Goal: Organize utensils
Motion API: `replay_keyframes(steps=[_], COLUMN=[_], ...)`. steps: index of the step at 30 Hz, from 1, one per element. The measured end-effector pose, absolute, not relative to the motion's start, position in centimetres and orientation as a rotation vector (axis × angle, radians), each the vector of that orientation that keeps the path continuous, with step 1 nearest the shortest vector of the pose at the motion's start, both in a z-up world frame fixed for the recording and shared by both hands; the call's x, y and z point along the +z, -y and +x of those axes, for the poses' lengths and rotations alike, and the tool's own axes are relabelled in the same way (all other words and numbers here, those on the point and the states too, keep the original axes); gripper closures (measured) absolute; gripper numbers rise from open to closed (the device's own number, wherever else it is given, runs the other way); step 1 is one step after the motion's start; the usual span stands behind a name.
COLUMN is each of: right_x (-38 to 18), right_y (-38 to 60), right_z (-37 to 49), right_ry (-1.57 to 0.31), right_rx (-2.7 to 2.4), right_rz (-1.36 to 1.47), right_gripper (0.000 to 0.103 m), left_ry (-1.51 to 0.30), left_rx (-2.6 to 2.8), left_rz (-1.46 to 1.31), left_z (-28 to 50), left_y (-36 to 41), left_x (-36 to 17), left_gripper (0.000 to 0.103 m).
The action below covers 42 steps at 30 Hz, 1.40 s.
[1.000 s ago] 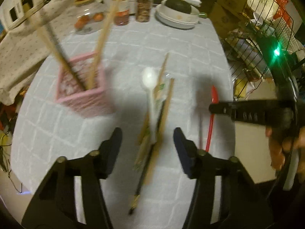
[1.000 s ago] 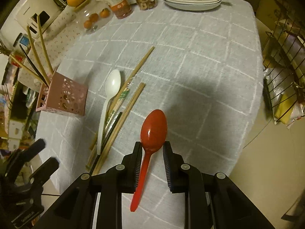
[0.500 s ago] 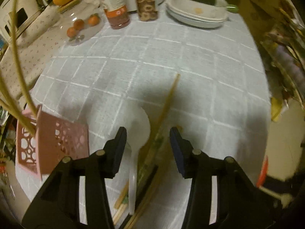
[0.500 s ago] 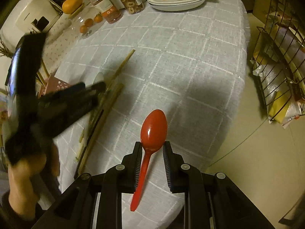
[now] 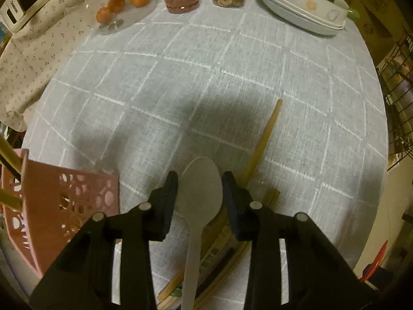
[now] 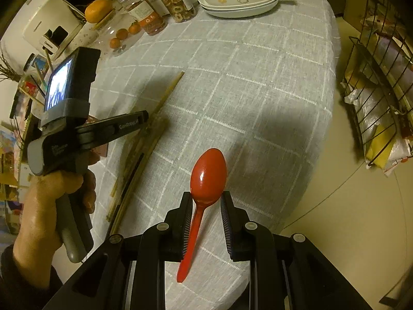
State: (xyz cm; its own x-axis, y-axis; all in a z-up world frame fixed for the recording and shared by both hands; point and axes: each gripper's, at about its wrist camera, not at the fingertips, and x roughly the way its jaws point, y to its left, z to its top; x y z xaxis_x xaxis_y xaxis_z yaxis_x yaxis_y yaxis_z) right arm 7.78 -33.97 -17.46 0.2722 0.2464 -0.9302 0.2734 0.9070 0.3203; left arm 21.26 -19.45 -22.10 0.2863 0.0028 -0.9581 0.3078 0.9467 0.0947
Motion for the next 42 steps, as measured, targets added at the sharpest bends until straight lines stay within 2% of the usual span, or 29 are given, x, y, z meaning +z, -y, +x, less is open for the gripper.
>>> replay_keyframes(steps=[10,19,20,22,28,32,34,38,42], right_x=[-16.3,-12.9,-12.4,-11.6,-10.4,-11.4,-12.4,-14.7,-16.7], right_y=[33.8,32.0,31.6,30.8,28.4,28.8,29.8,32.0,32.0], right_z=[7.4,6.5,6.5,6.4,6.7,7.9,8.6,10.4,12.3], right_ry=[-1.278,-1.191,-1.180,-1.162,-1.125,-1.169,-1.209,-1.263,-1.297], right_rx=[-0.048,-0.054,-0.052,-0.044,-0.013,-0.039,-0.070,-0.130,-0.138], right_rz=[0.457,0.397,0.382,0.345,0.303,0.293,0.306,0.356,0.384], right_gripper=[0.081,0.081,0.081,0.095,0.096,0.096,0.094,0.072,0.070], left_ry=[-1.211,-1.112,-1.089,-1.049,-0.900,-0.841,-0.845,-0.852,-0.844], left_rx=[-0.350,-0.470,-0.485,-0.512,-0.546,-0.524,-0.526,-0.512,-0.500], left_rz=[0.300,0.288,0.274,0.230,0.103,0.020,-0.035,-0.100,-0.144], left_z=[17.2,12.1,11.8,11.1,10.6,11.2,11.5,11.7,11.8], left_y=[20.2,17.1,16.3,14.9,10.6,8.0,6.8,5.3,3.9], left_x=[-20.0,-14.6,-13.7,-11.9,-7.8,-6.7,-6.4,-6.2,-6.1], left_gripper=[0.066,0.066,0.066,0.066,0.066,0.066,0.066,0.066,0.066])
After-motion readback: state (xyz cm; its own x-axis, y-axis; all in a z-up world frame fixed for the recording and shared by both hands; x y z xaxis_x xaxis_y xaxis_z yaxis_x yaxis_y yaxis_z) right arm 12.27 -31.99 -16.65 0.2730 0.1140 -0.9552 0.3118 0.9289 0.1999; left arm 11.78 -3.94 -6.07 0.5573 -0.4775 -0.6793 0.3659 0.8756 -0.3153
